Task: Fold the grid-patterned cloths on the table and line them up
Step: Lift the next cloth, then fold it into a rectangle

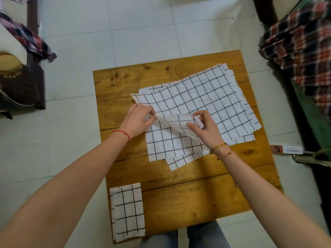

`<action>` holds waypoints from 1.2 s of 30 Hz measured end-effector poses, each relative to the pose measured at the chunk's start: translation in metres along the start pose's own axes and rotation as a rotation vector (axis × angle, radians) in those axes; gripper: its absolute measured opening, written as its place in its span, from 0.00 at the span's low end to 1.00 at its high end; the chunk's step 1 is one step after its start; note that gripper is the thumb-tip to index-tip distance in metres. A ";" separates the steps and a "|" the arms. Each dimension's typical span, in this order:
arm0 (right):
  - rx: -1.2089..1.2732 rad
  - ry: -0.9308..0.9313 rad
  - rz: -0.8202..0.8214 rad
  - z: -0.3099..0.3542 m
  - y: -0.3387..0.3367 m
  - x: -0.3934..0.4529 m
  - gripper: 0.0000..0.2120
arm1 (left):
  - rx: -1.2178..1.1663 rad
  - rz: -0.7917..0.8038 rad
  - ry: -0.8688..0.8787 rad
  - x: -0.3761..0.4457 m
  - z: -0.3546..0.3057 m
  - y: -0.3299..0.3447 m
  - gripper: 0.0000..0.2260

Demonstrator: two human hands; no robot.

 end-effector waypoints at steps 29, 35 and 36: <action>-0.214 -0.330 -0.236 0.163 -0.226 -0.002 0.06 | 0.222 -0.248 0.065 -0.044 -0.168 -0.209 0.07; -0.215 -0.397 -0.248 0.173 -0.264 -0.030 0.05 | 0.136 -0.339 -0.004 -0.075 -0.202 -0.232 0.07; -0.222 -0.409 -0.243 0.173 -0.270 -0.035 0.06 | 0.112 -0.352 -0.016 -0.081 -0.207 -0.234 0.06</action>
Point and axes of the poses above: each hand's wrist, its own x-axis towards the middle knuckle, its own y-axis out of the palm, z = x × y, the point moved 6 cm from there along x, towards the middle knuckle, and after that the axes turned 12 degrees about -z, right-handed, at the moved point
